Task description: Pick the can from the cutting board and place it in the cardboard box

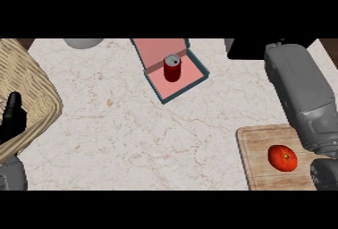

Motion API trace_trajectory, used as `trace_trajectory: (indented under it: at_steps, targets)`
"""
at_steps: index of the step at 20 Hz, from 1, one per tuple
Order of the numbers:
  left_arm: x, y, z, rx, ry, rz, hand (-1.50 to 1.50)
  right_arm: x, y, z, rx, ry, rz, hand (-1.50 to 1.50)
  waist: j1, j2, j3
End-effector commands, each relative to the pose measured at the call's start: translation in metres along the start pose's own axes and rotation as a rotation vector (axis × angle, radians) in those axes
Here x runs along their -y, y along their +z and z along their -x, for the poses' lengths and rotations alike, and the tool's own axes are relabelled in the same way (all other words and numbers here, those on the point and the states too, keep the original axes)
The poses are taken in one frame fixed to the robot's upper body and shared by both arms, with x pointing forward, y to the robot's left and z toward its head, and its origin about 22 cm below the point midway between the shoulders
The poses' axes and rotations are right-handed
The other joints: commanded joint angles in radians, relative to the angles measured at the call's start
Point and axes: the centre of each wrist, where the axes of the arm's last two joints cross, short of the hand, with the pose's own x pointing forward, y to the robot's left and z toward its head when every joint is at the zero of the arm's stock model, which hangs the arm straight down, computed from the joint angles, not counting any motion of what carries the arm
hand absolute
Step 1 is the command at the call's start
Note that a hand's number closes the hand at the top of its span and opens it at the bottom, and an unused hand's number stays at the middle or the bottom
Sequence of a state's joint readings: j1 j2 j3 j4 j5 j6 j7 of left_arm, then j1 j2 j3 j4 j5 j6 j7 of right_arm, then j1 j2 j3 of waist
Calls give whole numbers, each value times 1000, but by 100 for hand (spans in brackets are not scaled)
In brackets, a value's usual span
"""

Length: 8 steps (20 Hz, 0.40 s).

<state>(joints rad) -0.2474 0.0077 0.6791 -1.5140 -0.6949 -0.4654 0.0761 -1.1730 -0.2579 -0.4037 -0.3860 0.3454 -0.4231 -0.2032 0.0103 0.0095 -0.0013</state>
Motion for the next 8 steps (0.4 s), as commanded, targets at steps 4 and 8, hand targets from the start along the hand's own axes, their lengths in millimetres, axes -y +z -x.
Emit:
trace_trajectory:
  at_steps: [4,8]
  targets:
    - [5,-8,8,29,11,-139,0,69,-8,31,-8,43,-23,-150,-29,-12,0]
    - [7,5,14,49,4,-154,0,105,-2,54,-16,75,-119,-150,-31,-16,0]
